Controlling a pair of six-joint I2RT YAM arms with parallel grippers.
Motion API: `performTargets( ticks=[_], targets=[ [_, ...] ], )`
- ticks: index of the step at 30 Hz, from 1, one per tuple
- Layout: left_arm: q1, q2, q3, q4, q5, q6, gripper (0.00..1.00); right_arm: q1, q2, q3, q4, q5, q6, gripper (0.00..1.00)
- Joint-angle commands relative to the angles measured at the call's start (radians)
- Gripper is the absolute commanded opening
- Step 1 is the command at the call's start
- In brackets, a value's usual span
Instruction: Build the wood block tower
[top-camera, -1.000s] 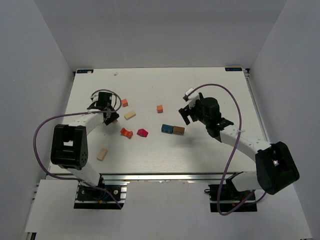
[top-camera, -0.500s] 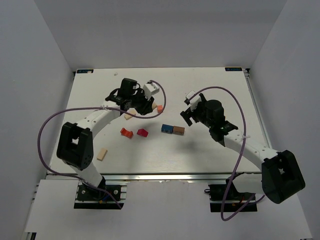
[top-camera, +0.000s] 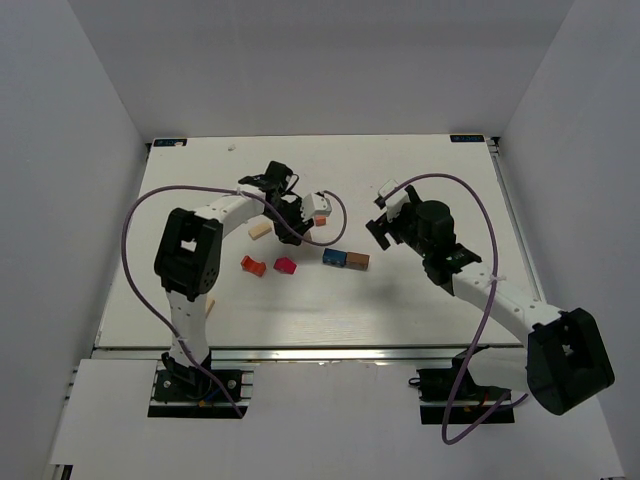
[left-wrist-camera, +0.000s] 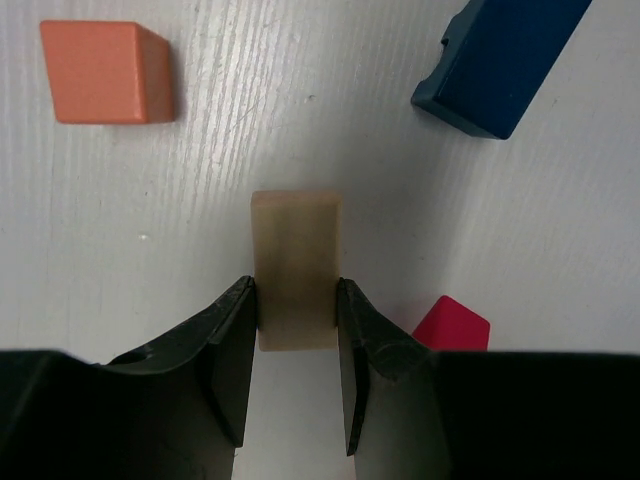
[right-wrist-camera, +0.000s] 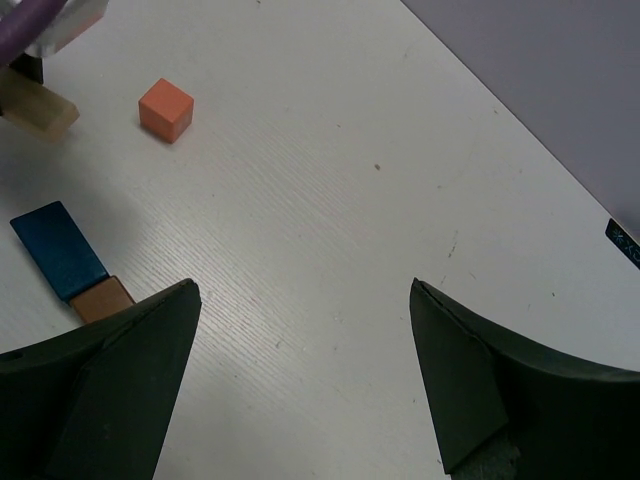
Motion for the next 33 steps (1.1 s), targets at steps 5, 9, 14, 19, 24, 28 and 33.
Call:
performTargets(
  ticks=[5, 9, 14, 19, 24, 28, 33],
  targets=[
    [-0.009, 0.079, 0.091, -0.078, -0.028, 0.093, 0.02, -0.009, 0.019, 0.004, 0.037, 0.041, -0.009, 0.89],
    [-0.012, 0.121, 0.122, -0.073, -0.049, 0.065, 0.08, -0.011, 0.039, 0.016, 0.025, 0.047, -0.003, 0.89],
    [-0.012, 0.122, 0.128, -0.059, -0.048, 0.063, 0.22, -0.011, 0.043, 0.016, 0.026, 0.047, -0.003, 0.89],
    [-0.012, 0.098, 0.132, -0.05, -0.059, 0.062, 0.39, -0.011, 0.047, 0.019, 0.023, 0.044, -0.003, 0.89],
    [-0.012, 0.014, 0.129, -0.038, -0.022, 0.047, 0.98, -0.011, 0.053, 0.022, 0.025, 0.041, -0.008, 0.89],
    [-0.01, -0.1, 0.067, 0.033, 0.003, 0.053, 0.98, -0.011, 0.059, 0.028, 0.012, 0.038, -0.005, 0.89],
    [0.025, -0.215, -0.082, 0.166, -0.011, 0.031, 0.98, -0.011, 0.062, 0.031, 0.006, 0.05, -0.006, 0.89]
  ],
)
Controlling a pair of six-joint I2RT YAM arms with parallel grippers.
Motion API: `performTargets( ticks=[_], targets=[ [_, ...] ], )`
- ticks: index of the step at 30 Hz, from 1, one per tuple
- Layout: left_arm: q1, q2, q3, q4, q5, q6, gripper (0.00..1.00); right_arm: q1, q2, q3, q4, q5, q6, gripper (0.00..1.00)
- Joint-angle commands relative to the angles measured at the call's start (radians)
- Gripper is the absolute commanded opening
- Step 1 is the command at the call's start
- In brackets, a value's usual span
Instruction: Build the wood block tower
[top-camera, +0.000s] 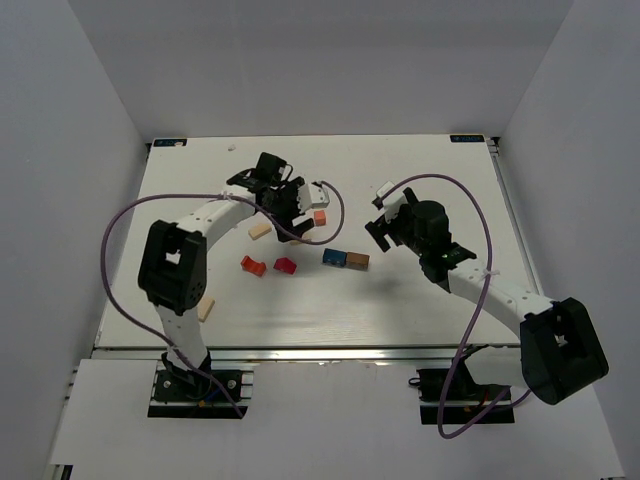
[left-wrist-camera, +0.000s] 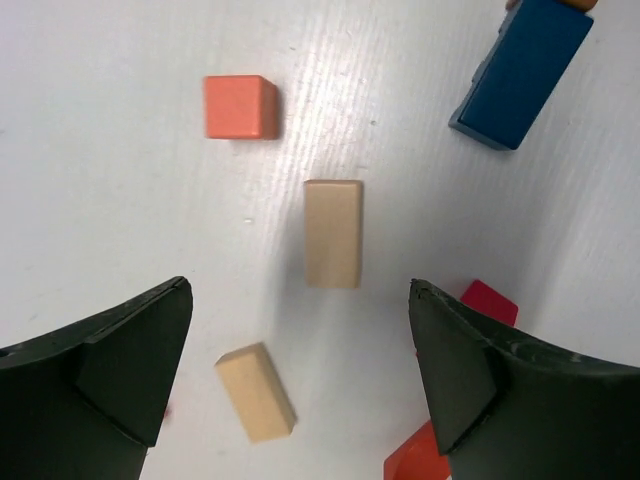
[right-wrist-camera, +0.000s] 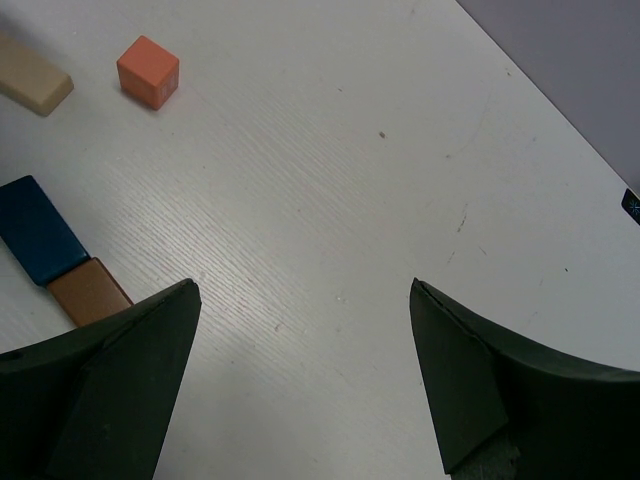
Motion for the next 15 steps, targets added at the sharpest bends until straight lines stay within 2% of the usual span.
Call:
performTargets(
  ticks=[1, 10, 15],
  targets=[
    [0.057, -0.115, -0.067, 0.121, 0.037, -0.02, 0.98, -0.005, 0.007, 0.031, 0.012, 0.018, -0.006, 0.89],
    [0.176, -0.035, -0.035, 0.064, 0.017, -0.055, 0.98, -0.007, 0.052, 0.05, -0.011, 0.065, -0.015, 0.89],
    [0.19, 0.051, 0.007, -0.005, -0.011, -0.035, 0.98, -0.008, 0.072, 0.058, -0.017, 0.087, -0.029, 0.89]
  ],
)
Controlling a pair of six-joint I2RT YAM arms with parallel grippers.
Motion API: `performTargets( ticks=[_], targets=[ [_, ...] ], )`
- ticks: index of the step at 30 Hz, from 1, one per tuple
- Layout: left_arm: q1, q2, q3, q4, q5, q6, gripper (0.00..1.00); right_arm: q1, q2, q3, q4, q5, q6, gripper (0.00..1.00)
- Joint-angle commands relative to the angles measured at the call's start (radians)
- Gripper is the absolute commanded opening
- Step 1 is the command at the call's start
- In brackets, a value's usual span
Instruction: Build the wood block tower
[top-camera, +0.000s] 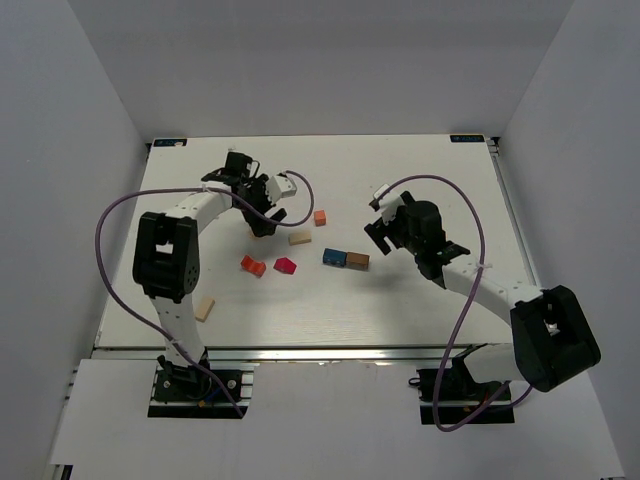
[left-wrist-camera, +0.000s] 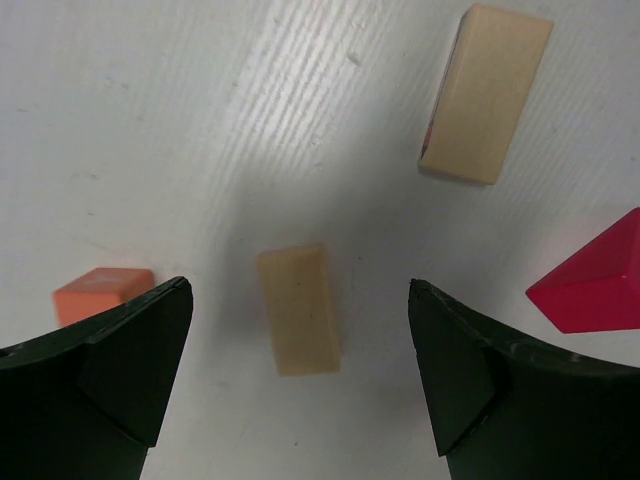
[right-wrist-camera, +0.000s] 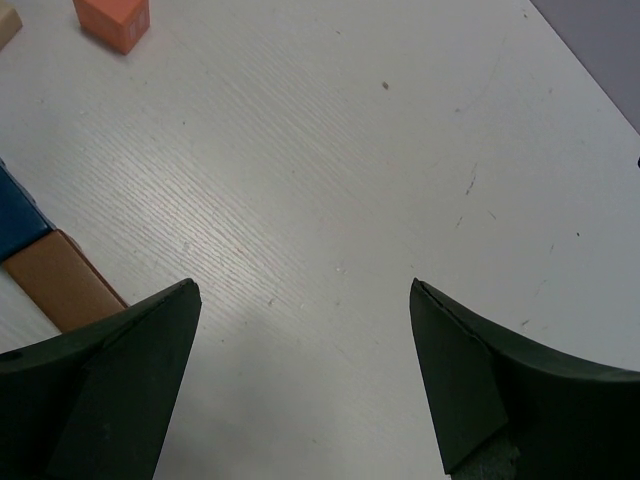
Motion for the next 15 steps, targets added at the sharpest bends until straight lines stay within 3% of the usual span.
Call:
performTargets(
  ticks=[1, 11, 13, 14, 15],
  targets=[
    [0.001, 0.045, 0.052, -0.071, -0.015, 0.011, 0.97, -0.008, 0.006, 0.047, 0.012, 0.039, -0.019, 0.89],
    [0.024, 0.072, 0.013, -0.019, -0.096, -0.011, 0.84, -0.016, 0.025, 0.042, 0.018, 0.056, -0.034, 0.89],
    [0.033, 0.079, 0.026, -0.035, -0.089, -0.006, 0.77, -0.018, 0.026, 0.041, 0.02, 0.058, -0.033, 0.89],
    [0.033, 0.084, 0.03, -0.042, -0.078, -0.001, 0.64, -0.018, 0.028, 0.041, 0.018, 0.059, -0.034, 0.89],
    [0.033, 0.084, 0.032, -0.049, -0.075, 0.006, 0.58, -0.018, 0.028, 0.042, 0.018, 0.062, -0.036, 0.89]
  ],
)
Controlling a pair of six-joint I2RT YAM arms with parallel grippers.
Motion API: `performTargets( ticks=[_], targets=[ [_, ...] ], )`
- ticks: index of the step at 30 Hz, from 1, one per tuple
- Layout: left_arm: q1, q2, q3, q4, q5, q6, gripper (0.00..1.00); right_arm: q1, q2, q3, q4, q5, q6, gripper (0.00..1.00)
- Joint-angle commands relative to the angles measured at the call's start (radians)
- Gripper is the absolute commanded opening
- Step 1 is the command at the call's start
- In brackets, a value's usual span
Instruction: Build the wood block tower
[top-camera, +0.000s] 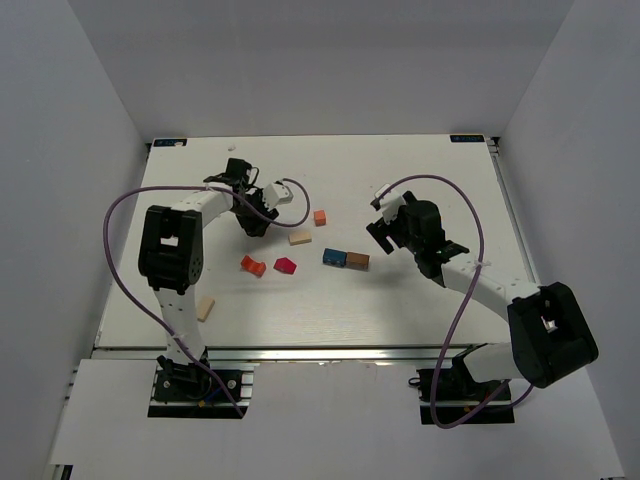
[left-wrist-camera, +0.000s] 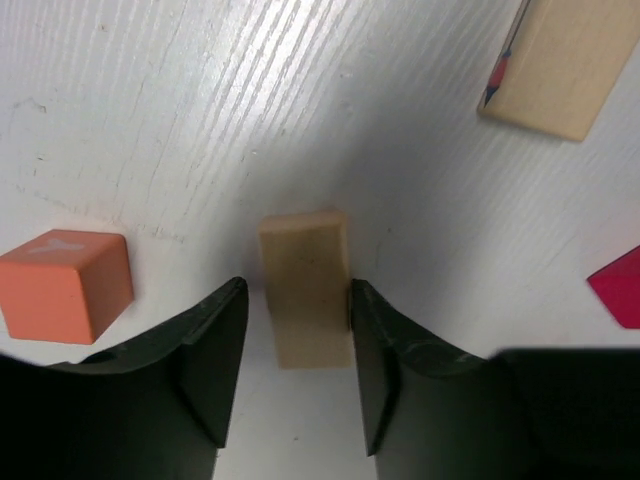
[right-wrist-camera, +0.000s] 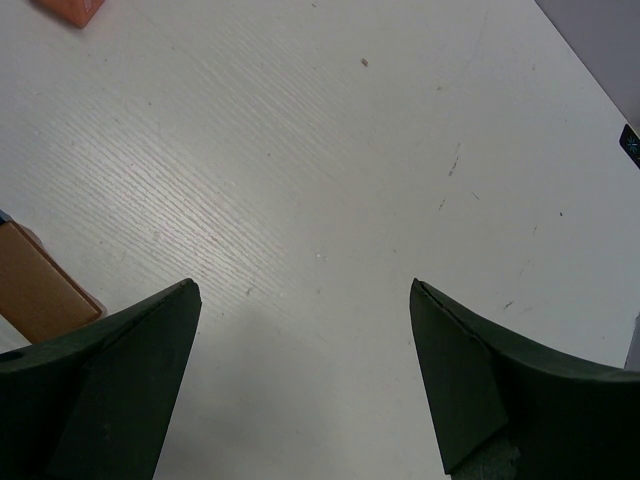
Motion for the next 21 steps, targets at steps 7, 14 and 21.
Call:
performTargets(
  ticks=[7, 14, 21],
  targets=[
    [0.013, -0.026, 0.024, -0.071, 0.03, 0.079, 0.3, -0.005, 0.009, 0.041, 0.019, 0.014, -0.018, 0.89],
    [-0.01, -0.054, 0.027, -0.142, 0.119, 0.143, 0.07, -0.005, 0.011, 0.035, 0.023, 0.005, -0.026, 0.89],
    [-0.086, -0.052, -0.004, -0.137, 0.056, 0.169, 0.03, -0.005, 0.006, 0.026, 0.03, 0.0, -0.03, 0.89]
  ],
)
